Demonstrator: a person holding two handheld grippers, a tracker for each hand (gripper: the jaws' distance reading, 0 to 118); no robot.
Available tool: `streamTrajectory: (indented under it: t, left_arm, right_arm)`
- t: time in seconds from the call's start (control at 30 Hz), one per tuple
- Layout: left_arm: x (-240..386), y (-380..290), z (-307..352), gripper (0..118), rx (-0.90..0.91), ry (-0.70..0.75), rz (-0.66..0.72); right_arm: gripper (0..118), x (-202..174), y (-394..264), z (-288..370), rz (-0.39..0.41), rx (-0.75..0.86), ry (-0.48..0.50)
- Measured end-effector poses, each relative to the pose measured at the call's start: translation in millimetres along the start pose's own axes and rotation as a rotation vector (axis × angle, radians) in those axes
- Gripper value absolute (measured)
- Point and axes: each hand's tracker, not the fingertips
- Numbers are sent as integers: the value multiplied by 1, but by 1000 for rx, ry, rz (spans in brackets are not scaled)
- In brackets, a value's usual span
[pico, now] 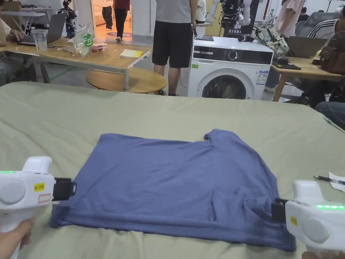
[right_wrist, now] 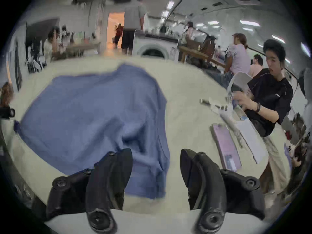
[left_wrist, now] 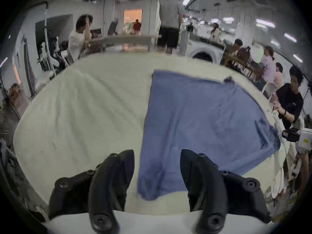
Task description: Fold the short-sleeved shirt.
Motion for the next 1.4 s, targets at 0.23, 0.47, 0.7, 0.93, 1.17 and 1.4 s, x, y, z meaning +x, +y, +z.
streamTrajectory:
  t: [0.23, 0.47, 0.7, 0.93, 1.17, 1.4]
  left_arm:
    - [54, 12, 25, 51, 310, 16, -99]
    - [74, 14, 31, 0, 400, 46, -119]
    - [39, 14, 24, 0, 147, 57, -66]
    - [-17, -4, -7, 2, -244, 54, 40]
    - [-34, -30, -41, 57, -408, 102, 91]
    - [-14, -34, -40, 47, -410, 135, -38]
  right_arm:
    - [54, -49, 22, 27, -37, 341, 47]
    - [0, -85, 19, 38, -11, 472, 1]
    - [0, -93, 17, 32, -2, 412, 48]
    - [0, -90, 10, 23, 11, 347, 70]
    - [0, -85, 0, 16, 25, 283, 67]
    - [0, -64, -7, 17, 20, 184, 79]
